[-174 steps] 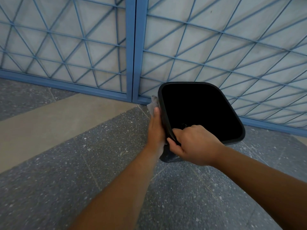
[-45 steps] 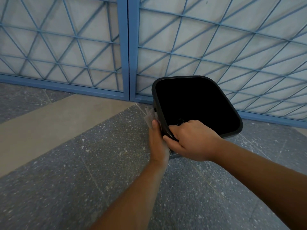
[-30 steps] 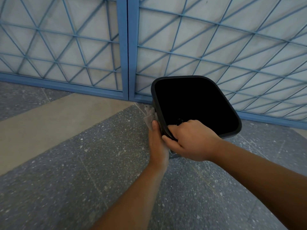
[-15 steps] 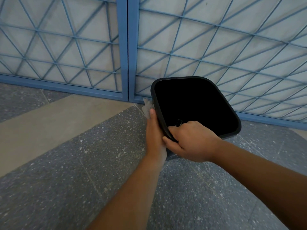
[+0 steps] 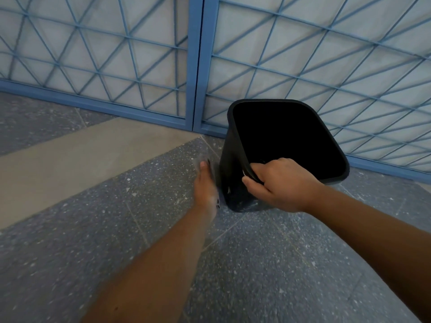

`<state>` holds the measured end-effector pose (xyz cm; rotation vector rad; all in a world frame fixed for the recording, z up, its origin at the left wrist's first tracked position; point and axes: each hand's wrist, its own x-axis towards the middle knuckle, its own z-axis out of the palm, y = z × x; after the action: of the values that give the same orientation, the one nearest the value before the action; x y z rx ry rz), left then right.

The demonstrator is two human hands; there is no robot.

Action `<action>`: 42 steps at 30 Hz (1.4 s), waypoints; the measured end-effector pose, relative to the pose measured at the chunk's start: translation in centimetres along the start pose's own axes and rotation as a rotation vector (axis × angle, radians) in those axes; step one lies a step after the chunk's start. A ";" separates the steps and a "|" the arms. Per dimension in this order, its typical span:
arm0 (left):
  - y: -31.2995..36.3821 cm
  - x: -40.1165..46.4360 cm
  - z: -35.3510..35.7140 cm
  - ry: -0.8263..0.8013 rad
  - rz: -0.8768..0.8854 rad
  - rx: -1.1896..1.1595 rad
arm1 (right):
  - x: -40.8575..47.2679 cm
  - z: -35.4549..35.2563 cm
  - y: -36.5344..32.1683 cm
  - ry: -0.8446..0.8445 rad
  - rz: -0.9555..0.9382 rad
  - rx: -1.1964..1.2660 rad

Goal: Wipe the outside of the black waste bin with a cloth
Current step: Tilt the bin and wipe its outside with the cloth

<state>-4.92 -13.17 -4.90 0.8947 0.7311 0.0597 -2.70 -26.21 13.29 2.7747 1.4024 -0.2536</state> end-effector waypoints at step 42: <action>-1.4 -1.5 3.7 -0.052 -0.083 -0.059 | 1.0 0.2 -1.6 -0.065 0.214 0.085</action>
<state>-4.24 -17.12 -3.60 0.8064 0.7136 -0.0158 -3.45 -24.47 13.00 2.9248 1.0938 -0.4014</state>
